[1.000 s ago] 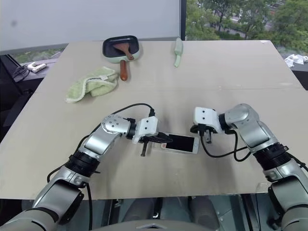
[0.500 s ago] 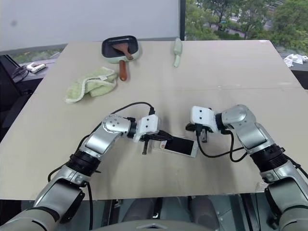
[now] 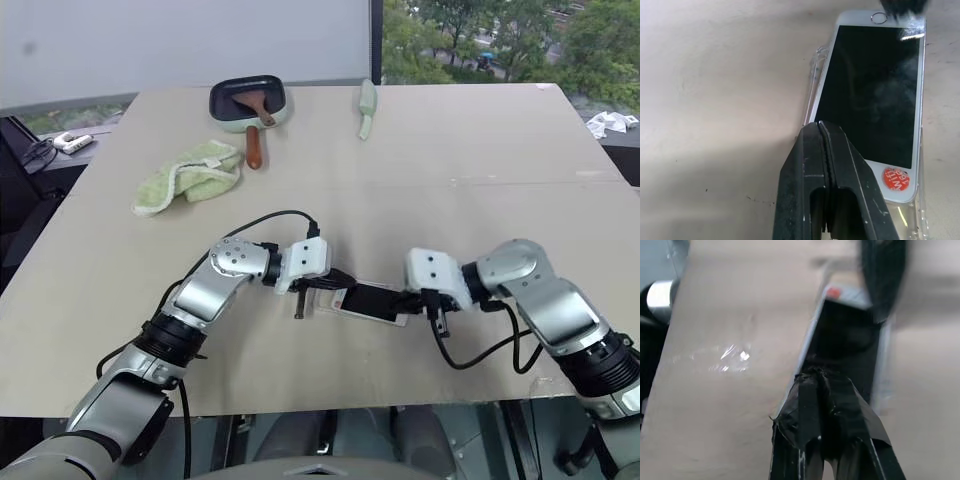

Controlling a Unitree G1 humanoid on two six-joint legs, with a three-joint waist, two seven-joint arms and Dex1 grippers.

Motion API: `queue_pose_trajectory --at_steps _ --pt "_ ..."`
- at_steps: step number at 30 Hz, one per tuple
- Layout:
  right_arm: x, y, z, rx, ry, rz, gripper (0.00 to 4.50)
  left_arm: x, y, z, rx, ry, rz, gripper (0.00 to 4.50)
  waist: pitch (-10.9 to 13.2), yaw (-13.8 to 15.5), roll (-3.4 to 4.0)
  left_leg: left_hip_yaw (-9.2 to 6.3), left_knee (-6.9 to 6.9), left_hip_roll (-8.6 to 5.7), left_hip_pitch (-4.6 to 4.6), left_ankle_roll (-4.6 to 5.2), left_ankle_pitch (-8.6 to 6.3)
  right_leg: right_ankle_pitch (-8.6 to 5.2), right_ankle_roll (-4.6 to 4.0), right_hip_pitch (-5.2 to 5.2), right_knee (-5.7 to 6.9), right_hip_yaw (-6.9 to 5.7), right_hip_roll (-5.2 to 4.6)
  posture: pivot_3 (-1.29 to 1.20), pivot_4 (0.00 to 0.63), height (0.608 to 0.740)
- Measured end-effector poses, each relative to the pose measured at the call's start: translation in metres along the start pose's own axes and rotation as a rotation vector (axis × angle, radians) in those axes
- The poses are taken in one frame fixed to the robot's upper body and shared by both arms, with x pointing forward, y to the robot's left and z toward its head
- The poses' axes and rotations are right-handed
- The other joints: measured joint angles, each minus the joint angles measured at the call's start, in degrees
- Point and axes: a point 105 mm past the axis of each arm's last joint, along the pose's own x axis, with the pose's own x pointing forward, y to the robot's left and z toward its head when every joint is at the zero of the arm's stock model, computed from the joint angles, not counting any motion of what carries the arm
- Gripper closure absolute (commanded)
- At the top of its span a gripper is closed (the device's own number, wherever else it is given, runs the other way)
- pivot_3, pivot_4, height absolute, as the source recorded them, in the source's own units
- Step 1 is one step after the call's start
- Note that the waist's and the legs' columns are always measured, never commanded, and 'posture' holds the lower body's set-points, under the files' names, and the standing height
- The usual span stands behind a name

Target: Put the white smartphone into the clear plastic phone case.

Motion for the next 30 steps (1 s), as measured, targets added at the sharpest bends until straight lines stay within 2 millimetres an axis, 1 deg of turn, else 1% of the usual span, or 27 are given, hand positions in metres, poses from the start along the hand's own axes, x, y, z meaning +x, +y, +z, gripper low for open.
queue_pose_trajectory --at_steps 3,6,11,14,16,17,19,21,24,26,30 --pt "-0.003 -0.001 -0.005 -0.017 0.034 -0.004 4.46 0.001 -0.002 0.002 0.003 -0.001 -0.006 4.5 0.0 0.1 0.0 -0.01 0.0 0.0 -0.04 0.0 0.0 0.0 0.01 -0.01 -0.06 -0.02 -0.01 0.0 0.15 0.74" --pt "-0.003 0.002 -0.004 -0.013 0.03 0.016 4.46 0.0 -0.002 0.002 0.005 0.002 -0.005 4.5 0.0 0.1 -0.01 -0.03 -0.01 0.0 -0.05 0.0 0.0 0.0 0.01 -0.01 -0.07 -0.03 -0.01 0.0 0.15 0.74" --pt "0.003 0.001 -0.006 -0.049 0.052 0.014 4.46 0.0 -0.002 0.001 0.009 0.006 -0.005 4.5 0.0 0.1 -0.01 -0.02 -0.01 0.0 -0.03 0.0 0.0 -0.01 0.01 -0.01 -0.05 -0.03 -0.01 0.0 0.15 0.74" --pt "0.003 0.008 0.004 -0.015 -0.017 0.061 4.46 0.0 -0.003 0.001 0.009 0.007 -0.006 4.5 0.0 0.1 -0.01 -0.04 -0.01 0.0 -0.04 0.0 0.0 -0.01 0.01 0.0 -0.05 -0.03 -0.01 0.0 0.15 0.74" --pt "0.002 0.016 0.014 -0.017 -0.049 0.109 4.46 0.001 -0.003 0.001 0.008 0.007 -0.006 4.5 0.0 0.2 0.0 -0.07 -0.01 0.0 -0.05 0.0 0.0 -0.01 0.01 0.0 -0.07 -0.06 -0.01 0.0 0.15 0.74" --pt "-0.001 0.024 0.016 -0.021 -0.044 0.149 4.46 0.001 -0.003 0.001 0.008 0.007 -0.009 4.5 0.0 0.3 0.0 -0.12 -0.01 0.0 -0.09 0.0 0.0 -0.01 0.01 0.0 -0.09 -0.1 -0.02 0.0 0.15 0.74" --pt "-0.006 0.034 0.012 -0.016 -0.005 0.192 4.46 0.001 -0.004 0.001 0.006 0.007 -0.009 4.5 0.0 0.3 -0.01 -0.15 0.0 -0.01 -0.1 0.0 0.0 -0.01 0.01 0.01 -0.13 -0.14 -0.03 0.0 0.15 0.74" --pt "-0.008 0.034 0.004 -0.022 0.051 0.188 4.46 0.001 -0.003 0.001 0.007 0.008 -0.008 4.5 0.0 0.2 -0.01 -0.1 0.0 -0.01 -0.07 0.0 0.0 -0.01 0.02 0.02 -0.11 -0.11 -0.04 0.0 0.15 0.74" --pt "-0.008 0.032 -0.009 -0.018 0.132 0.155 4.46 0.001 -0.004 0.001 0.007 0.008 -0.009 4.5 0.0 0.2 -0.01 -0.12 -0.01 -0.01 -0.06 0.0 0.0 -0.02 0.02 0.01 -0.09 -0.13 -0.03 0.0 0.15 0.74" --pt "-0.005 0.029 -0.013 -0.019 0.156 0.116 4.46 0.001 -0.004 0.001 0.008 0.008 -0.01 4.5 0.0 0.2 -0.01 -0.12 -0.01 -0.01 -0.07 0.0 0.0 -0.02 0.02 0.01 -0.09 -0.12 -0.03 0.0 0.15 0.74" --pt "0.002 0.024 -0.014 0.01 0.159 0.06 4.46 0.0 -0.004 0.001 0.01 0.008 -0.01 4.5 0.0 0.2 -0.02 -0.12 0.0 -0.01 -0.06 0.0 0.0 -0.01 0.02 0.02 -0.08 -0.12 -0.03 0.0 0.15 0.74"
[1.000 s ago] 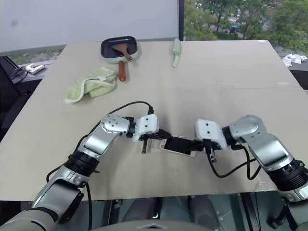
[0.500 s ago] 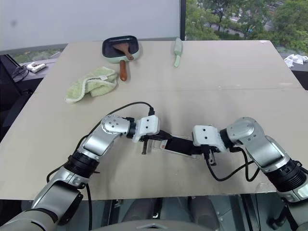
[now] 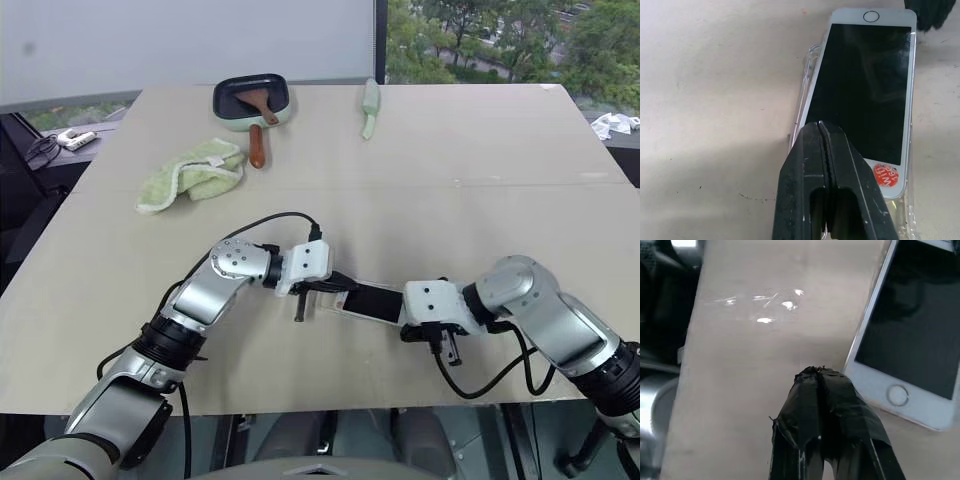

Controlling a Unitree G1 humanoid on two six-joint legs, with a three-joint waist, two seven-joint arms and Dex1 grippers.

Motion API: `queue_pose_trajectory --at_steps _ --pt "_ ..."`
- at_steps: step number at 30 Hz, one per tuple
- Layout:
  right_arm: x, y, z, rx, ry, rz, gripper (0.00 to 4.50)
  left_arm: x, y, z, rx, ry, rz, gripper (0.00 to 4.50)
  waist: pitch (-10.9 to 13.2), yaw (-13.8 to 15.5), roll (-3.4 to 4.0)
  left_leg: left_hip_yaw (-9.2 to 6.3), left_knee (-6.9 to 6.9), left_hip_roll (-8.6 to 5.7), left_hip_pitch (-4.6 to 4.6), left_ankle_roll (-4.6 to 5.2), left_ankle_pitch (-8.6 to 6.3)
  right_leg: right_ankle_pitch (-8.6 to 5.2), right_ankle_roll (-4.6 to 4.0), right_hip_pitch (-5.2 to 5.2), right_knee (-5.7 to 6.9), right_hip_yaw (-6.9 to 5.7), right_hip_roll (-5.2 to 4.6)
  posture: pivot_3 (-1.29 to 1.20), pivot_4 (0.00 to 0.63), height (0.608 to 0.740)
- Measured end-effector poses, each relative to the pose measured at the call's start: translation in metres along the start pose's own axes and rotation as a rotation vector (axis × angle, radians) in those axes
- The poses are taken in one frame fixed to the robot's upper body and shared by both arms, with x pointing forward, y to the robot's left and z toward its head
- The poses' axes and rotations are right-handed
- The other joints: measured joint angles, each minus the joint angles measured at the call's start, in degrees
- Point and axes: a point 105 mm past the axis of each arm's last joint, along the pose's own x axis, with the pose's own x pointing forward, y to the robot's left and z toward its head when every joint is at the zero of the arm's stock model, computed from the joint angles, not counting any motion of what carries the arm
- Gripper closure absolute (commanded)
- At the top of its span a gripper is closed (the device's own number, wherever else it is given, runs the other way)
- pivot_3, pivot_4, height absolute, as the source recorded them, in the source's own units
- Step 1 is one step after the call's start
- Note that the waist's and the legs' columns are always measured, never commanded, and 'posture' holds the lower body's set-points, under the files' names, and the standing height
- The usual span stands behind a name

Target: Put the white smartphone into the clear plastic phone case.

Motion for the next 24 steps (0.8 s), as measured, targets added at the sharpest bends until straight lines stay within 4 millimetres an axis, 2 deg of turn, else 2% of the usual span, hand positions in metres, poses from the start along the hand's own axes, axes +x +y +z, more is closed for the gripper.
queue_pose_trajectory --at_steps 10,24 --pt "-0.0004 0.0057 0.0072 0.063 -0.025 0.009 4.46 0.0003 -0.0013 -0.0002 0.001 0.001 -0.013 4.5 0.0 -0.1 0.0 0.01 0.0 0.01 -0.01 0.0 0.0 0.0 0.0 -0.01 -0.02 0.02 0.01 0.0 0.15 0.74" --pt "0.0021 -0.0037 0.0027 0.133 0.001 -0.071 4.46 0.0001 -0.0011 -0.0004 0.002 0.001 -0.015 4.5 0.0 -0.1 0.0 0.02 0.0 0.01 0.01 0.0 0.0 0.0 0.0 0.0 0.0 0.02 0.01 0.0 0.15 0.74"
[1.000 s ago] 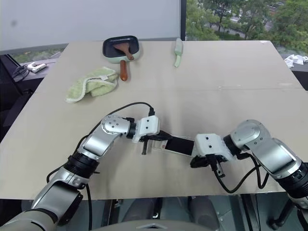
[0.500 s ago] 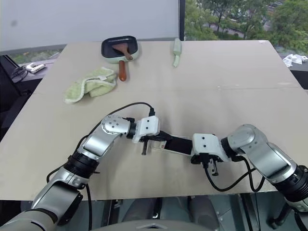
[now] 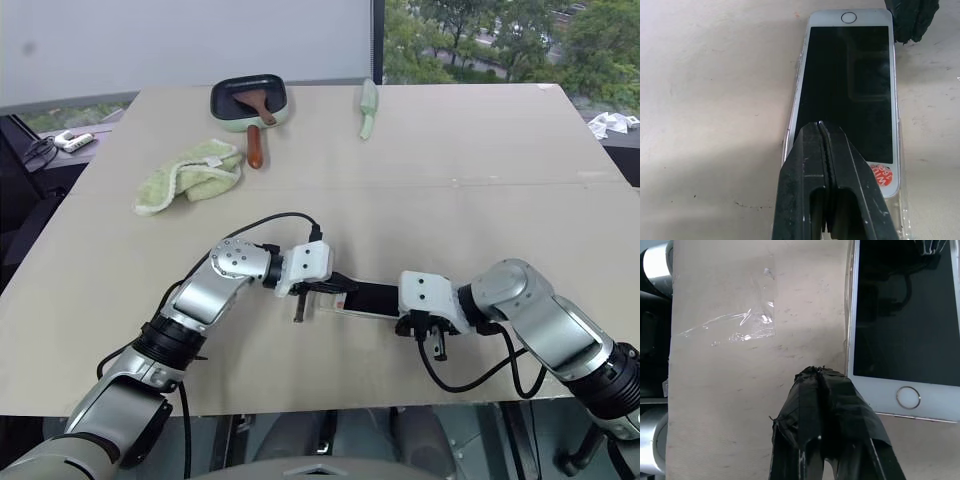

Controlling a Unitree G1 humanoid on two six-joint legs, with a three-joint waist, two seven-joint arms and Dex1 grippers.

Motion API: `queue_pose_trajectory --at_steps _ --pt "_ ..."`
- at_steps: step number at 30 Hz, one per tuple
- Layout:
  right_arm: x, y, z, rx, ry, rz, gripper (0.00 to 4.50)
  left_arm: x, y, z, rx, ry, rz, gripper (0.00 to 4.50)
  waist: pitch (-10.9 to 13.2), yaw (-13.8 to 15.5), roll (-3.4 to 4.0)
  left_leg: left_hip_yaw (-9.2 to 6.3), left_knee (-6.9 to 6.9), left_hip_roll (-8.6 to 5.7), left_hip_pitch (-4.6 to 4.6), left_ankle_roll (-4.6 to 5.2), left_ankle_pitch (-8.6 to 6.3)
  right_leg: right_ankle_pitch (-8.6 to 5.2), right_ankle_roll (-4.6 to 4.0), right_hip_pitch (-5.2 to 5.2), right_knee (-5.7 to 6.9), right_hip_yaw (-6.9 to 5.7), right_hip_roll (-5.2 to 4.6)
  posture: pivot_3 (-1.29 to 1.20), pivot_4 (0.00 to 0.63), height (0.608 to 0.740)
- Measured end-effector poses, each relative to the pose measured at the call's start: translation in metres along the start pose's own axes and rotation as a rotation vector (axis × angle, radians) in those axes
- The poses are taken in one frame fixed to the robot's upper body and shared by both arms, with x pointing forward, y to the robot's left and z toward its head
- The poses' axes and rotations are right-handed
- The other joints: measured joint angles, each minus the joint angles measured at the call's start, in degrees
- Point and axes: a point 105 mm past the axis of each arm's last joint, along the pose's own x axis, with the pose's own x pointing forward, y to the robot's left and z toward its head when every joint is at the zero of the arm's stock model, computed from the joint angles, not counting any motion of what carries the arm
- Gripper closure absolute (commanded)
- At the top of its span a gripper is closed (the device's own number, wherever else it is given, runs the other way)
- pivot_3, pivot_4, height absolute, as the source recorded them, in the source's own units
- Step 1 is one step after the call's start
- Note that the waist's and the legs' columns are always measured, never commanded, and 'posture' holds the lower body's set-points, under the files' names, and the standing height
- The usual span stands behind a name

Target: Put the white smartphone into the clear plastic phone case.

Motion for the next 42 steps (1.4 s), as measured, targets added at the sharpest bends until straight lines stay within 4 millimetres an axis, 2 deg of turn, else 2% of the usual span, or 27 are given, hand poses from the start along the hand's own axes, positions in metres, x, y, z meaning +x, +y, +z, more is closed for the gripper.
queue_pose_trajectory --at_steps 8,10,12,15,22,28,31,36,38,39,42 --pt "-0.003 0.001 0.005 0.03 -0.041 0.017 4.46 0.0 0.0 0.0 0.001 -0.001 -0.002 4.5 0.0 0.0 0.0 0.0 0.0 0.0 -0.02 0.0 0.0 0.0 0.0 0.0 -0.01 0.0 0.0 0.0 0.15 0.74" --pt "-0.009 -0.005 0.019 0.029 -0.117 -0.008 4.46 0.0 0.0 0.0 0.0 0.001 -0.002 4.5 0.0 -0.1 0.0 0.0 0.0 0.0 0.0 0.0 0.0 0.0 0.0 0.0 0.0 0.01 0.0 0.0 0.15 0.74" --pt "-0.015 -0.019 0.046 0.015 -0.244 -0.077 4.46 -0.001 0.0 -0.001 0.0 0.002 -0.001 4.5 0.0 -0.1 0.0 0.0 0.0 0.0 0.03 0.0 0.0 0.0 0.0 0.0 0.05 0.01 0.01 0.0 0.15 0.74" --pt "-0.015 -0.028 0.058 0.013 -0.299 -0.135 4.46 0.0 -0.001 -0.001 0.001 0.001 -0.003 4.5 0.0 0.3 -0.01 -0.14 0.0 -0.02 -0.05 0.0 0.0 0.0 0.0 0.0 0.0 -0.11 -0.01 0.0 0.15 0.74" --pt "-0.004 -0.039 0.038 0.068 -0.238 -0.203 4.46 -0.005 0.002 0.001 0.01 0.007 0.008 4.5 0.0 0.1 0.0 -0.17 -0.01 -0.07 -0.11 0.0 0.0 0.0 -0.01 -0.03 -0.01 -0.11 -0.03 0.0 0.15 0.74" --pt "-0.005 -0.041 0.037 0.069 -0.235 -0.226 4.46 -0.021 0.006 -0.006 -0.003 0.052 0.029 4.5 0.0 -0.1 0.02 -0.16 -0.03 -0.05 -0.11 0.0 0.0 0.0 -0.01 -0.08 0.02 -0.1 0.0 0.0 0.15 0.74" --pt "-0.012 -0.043 0.037 0.081 -0.257 -0.241 4.46 -0.031 0.007 -0.01 -0.057 0.051 0.051 4.5 0.1 -0.1 0.01 -0.16 -0.03 -0.04 -0.21 0.0 0.0 0.0 -0.01 -0.15 0.0 -0.11 -0.01 0.0 0.15 0.74" --pt "-0.03 -0.043 0.016 0.136 -0.207 -0.261 4.46 -0.06 0.015 -0.006 -0.09 0.04 0.145 4.5 0.3 0.0 0.0 -0.26 -0.04 -0.04 -0.46 0.0 0.0 0.0 -0.01 -0.37 -0.05 -0.18 -0.02 0.0 0.15 0.74" --pt "-0.032 -0.039 0.008 0.15 -0.181 -0.247 4.46 -0.071 0.01 -0.004 -0.091 0.045 0.16 4.5 0.3 -0.1 0.01 -0.25 -0.04 -0.03 -0.61 0.0 0.0 0.0 -0.01 -0.53 -0.05 -0.16 -0.03 0.0 0.15 0.74" --pt "-0.034 -0.036 -0.001 0.169 -0.147 -0.243 4.46 -0.078 0.003 -0.012 -0.108 0.079 0.159 4.5 0.3 -0.3 0.02 -0.18 -0.05 -0.02 -0.69 0.0 0.0 0.0 -0.01 -0.65 -0.03 -0.09 -0.03 0.0 0.15 0.74" --pt "-0.039 -0.033 -0.009 0.189 -0.107 -0.231 4.46 -0.084 -0.011 -0.031 -0.176 0.131 0.146 4.5 0.3 -0.2 0.03 -0.15 -0.03 -0.02 -0.91 -0.01 0.01 0.0 -0.01 -0.87 0.04 -0.08 -0.02 0.0 0.15 0.74"
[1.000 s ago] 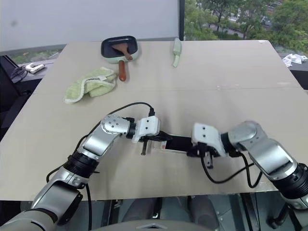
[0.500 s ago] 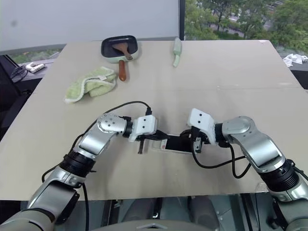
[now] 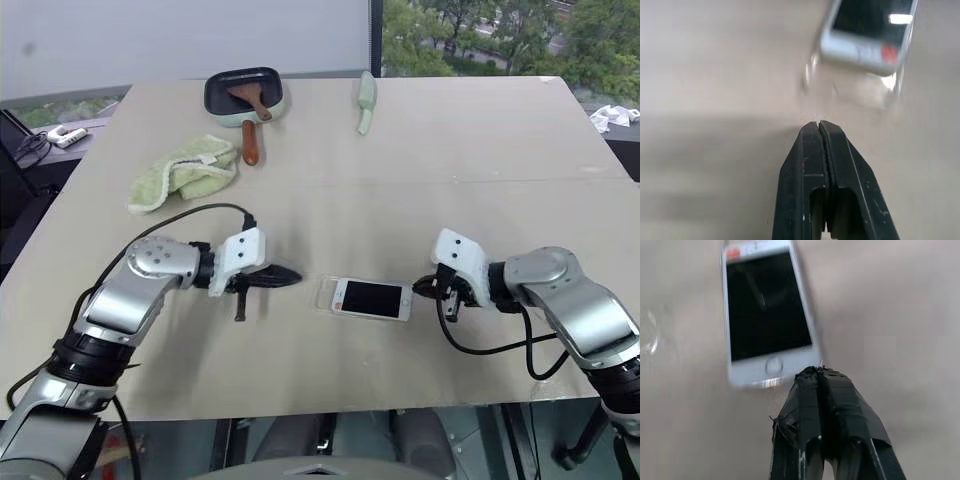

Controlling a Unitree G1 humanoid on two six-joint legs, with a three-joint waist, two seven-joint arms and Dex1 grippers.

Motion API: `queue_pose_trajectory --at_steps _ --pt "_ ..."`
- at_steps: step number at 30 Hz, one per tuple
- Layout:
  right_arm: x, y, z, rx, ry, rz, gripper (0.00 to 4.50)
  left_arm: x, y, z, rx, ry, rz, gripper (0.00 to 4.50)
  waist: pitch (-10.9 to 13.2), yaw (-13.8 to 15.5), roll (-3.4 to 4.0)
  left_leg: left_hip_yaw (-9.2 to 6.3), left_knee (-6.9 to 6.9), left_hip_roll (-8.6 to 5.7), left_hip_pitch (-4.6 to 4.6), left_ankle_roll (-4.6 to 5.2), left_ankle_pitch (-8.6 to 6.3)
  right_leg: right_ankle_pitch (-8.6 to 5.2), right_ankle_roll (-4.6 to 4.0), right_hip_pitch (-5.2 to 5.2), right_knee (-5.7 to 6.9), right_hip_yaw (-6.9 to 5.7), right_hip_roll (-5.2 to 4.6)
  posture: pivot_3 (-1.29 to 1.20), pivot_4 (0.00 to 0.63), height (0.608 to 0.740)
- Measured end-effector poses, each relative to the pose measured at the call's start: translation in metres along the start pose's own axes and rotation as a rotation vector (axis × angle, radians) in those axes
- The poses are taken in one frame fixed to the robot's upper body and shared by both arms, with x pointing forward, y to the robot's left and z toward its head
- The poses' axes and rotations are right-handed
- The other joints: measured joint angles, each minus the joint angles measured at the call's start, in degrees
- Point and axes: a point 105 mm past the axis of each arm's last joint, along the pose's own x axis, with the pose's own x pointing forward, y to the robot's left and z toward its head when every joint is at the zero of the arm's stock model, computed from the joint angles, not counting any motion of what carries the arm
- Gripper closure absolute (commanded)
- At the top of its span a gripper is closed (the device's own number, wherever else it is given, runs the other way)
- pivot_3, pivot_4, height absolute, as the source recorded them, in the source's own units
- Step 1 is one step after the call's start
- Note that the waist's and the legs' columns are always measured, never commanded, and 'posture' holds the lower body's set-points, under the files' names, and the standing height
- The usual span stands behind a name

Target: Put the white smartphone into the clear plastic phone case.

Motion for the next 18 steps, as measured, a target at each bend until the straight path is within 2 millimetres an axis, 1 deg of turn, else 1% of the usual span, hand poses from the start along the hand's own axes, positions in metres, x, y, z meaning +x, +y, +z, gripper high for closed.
queue_pose_trajectory --at_steps 2,4,7,11,15,18 --pt "-0.004 0.0 -0.003 -0.002 0.023 0.004 4.46 0.002 -0.005 -0.005 -0.014 0.013 -0.014 4.5 0.0 0.3 0.0 0.0 0.02 -0.01 -0.02 0.0 0.0 0.0 0.0 0.0 0.01 -0.02 -0.01 0.0 0.15 0.74" --pt "-0.007 0.0 -0.006 -0.004 0.042 0.008 4.46 0.003 -0.005 -0.006 -0.012 0.012 -0.018 4.5 0.0 0.5 -0.02 -0.04 0.06 -0.01 -0.05 0.0 0.0 0.0 0.0 0.02 0.0 -0.07 -0.01 0.0 0.15 0.74" --pt "-0.009 0.002 -0.015 -0.01 0.102 0.03 4.46 0.007 -0.005 -0.003 0.001 0.001 -0.018 4.5 0.0 0.5 0.01 -0.02 0.06 -0.04 -0.05 0.0 0.0 0.0 0.0 0.02 -0.01 -0.06 -0.05 0.0 0.15 0.74" --pt "-0.007 0.005 -0.021 -0.031 0.149 0.051 4.46 0.024 -0.003 0.004 0.02 -0.035 -0.037 4.5 0.0 1.5 0.06 -0.01 0.15 -0.08 -0.03 0.0 0.0 0.01 0.01 0.08 0.0 -0.08 -0.07 0.0 0.15 0.74" --pt "-0.003 0.008 -0.015 -0.083 0.165 0.064 4.46 0.034 -0.001 0.008 0.079 -0.031 -0.052 4.5 -0.1 2.3 0.18 -0.14 0.25 -0.19 -0.02 0.02 0.01 0.01 0.02 0.2 0.0 -0.16 -0.14 0.0 0.15 0.74" --pt "-0.002 0.01 -0.011 -0.103 0.171 0.064 4.46 0.04 -0.003 0.012 0.081 -0.044 -0.057 4.5 -0.1 3.1 0.2 -0.25 0.33 -0.3 -0.02 0.02 0.01 0.0 0.02 0.3 -0.04 -0.25 -0.21 0.0 0.15 0.74"
